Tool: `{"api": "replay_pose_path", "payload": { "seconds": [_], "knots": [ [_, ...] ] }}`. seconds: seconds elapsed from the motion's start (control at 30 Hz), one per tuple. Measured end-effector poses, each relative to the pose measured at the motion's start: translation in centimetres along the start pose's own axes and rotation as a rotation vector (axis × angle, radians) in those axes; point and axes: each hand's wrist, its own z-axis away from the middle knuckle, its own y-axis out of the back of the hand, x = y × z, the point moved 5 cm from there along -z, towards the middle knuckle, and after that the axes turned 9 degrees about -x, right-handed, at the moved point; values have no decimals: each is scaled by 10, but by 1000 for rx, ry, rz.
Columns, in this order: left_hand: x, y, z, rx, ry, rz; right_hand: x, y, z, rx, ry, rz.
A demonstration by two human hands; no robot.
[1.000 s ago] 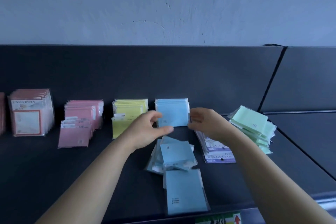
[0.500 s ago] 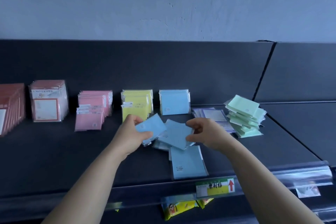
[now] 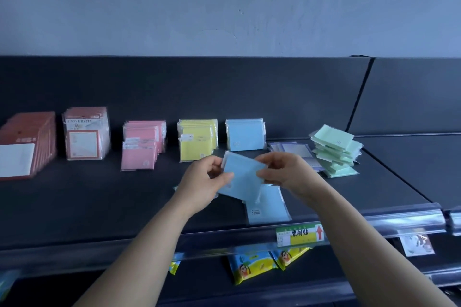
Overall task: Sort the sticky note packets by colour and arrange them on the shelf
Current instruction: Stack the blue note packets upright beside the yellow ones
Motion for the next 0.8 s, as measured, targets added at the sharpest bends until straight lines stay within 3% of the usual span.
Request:
{"api": "replay_pose_path", "payload": {
  "seconds": [0.13,0.23,0.47,0.67,0.8],
  "knots": [
    [-15,6,5,106,73,92,13,17,16,11,-124,530],
    [-28,9,9,121,124,164,30,15,25,-80,-231,595],
    [-28,11,16,110,94,404,19,21,25,-71,-199,469],
    [-34,10,12,123,96,560,12,19,20,105,-80,-135],
    [-31,-7,8,71,85,575,20,-1,10,170,-115,-245]
  ]
}}
